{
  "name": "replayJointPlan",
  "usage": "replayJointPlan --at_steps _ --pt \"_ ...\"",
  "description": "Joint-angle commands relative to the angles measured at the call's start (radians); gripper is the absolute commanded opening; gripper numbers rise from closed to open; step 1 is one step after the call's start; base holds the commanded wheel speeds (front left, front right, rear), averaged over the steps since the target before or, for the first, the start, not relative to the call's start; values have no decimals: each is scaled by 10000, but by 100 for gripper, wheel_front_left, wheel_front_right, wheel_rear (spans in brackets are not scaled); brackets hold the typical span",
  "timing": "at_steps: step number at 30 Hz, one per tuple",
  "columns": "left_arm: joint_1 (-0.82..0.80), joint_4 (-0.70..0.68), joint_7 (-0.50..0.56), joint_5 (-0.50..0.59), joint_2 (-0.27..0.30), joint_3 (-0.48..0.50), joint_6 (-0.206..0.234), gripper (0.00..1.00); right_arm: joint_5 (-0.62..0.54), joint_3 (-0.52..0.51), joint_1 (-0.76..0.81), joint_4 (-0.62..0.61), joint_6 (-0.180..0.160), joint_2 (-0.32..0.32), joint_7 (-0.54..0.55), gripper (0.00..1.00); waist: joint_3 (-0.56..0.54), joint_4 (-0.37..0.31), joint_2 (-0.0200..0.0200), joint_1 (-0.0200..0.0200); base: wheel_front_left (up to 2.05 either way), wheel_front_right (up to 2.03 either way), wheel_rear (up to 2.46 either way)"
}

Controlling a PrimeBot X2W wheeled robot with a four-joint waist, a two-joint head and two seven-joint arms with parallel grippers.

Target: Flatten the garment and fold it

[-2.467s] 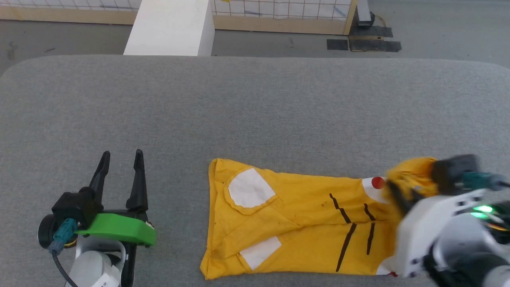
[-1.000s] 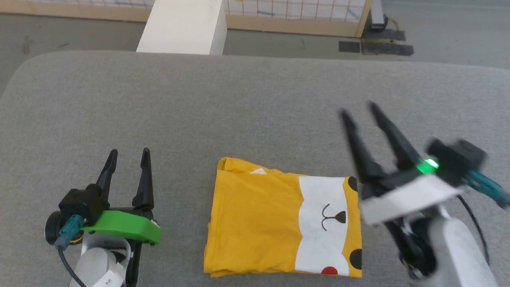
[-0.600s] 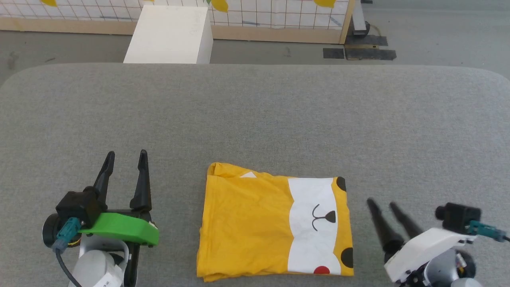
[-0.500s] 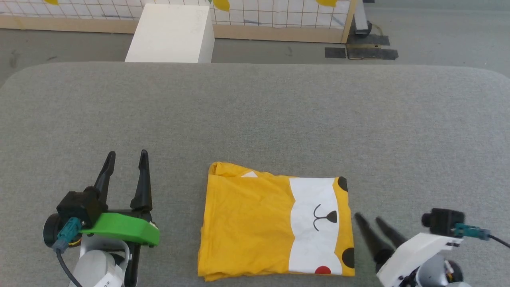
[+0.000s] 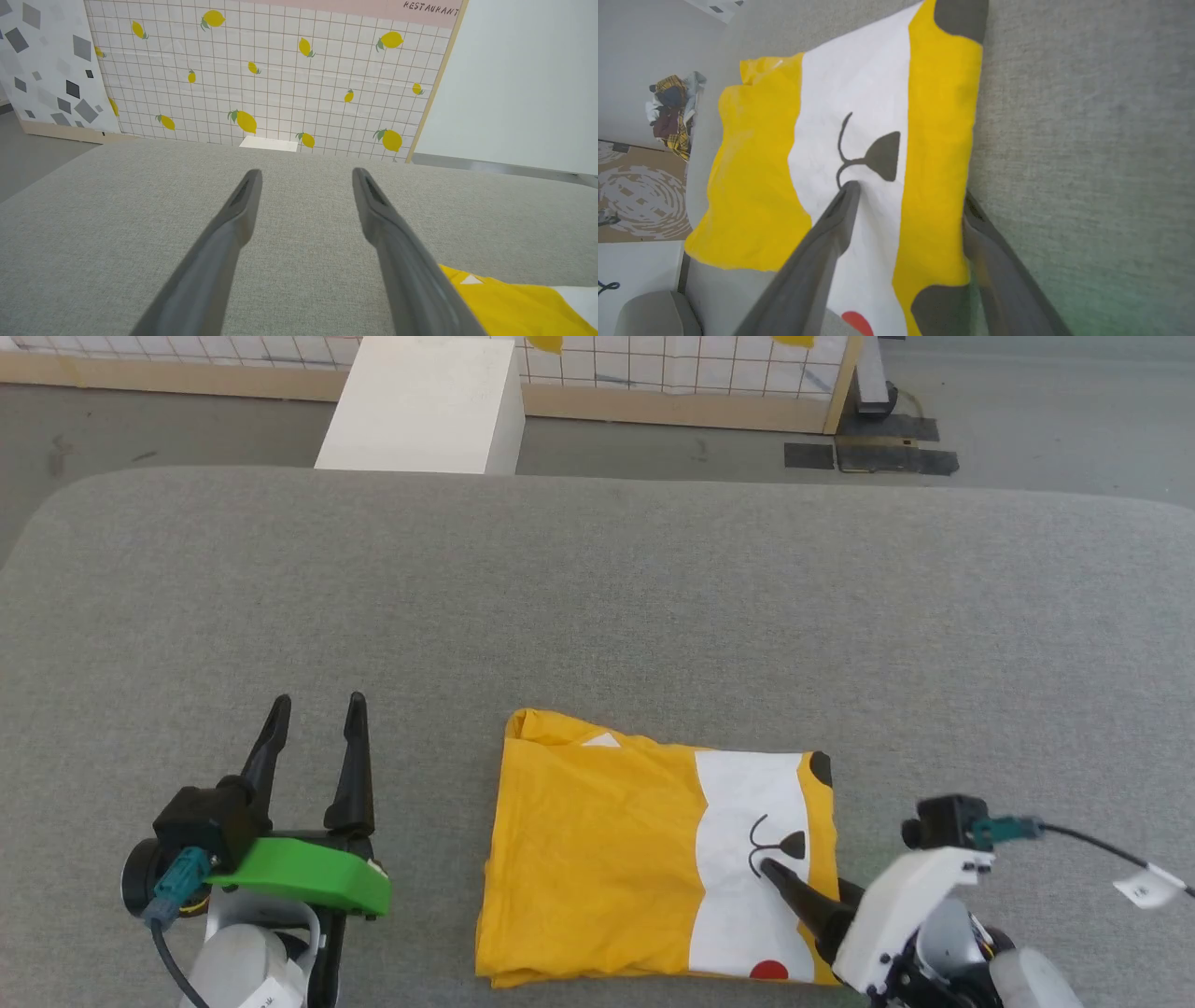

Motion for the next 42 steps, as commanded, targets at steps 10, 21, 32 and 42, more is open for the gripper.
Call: replayJointPlan --at_steps 10,21,32,42 --pt "112 -69 -38 -141 -23 197 -69 100 -1245 676 -1111 24 -13 3 145 0 173 -198 -1 0 0 0 0" --pt "-158 -541 -38 25 -3 518 -69 100 -5908 2430 -3658 -2151 -13 -1645 1806 0 915 -1845 -1 0 0 0 0" --pt "-749 -988 -38 275 206 713 -69 100 -6299 1741 -5503 -473 -13 -3721 906 0 1927 -3631 -1 0 0 0 0" --pt "-1377 -1221 -30 453 780 363 -69 100 -7264 178 -6707 1723 -13 -4337 -442 0 3187 -3789 -1 0 0 0 0"
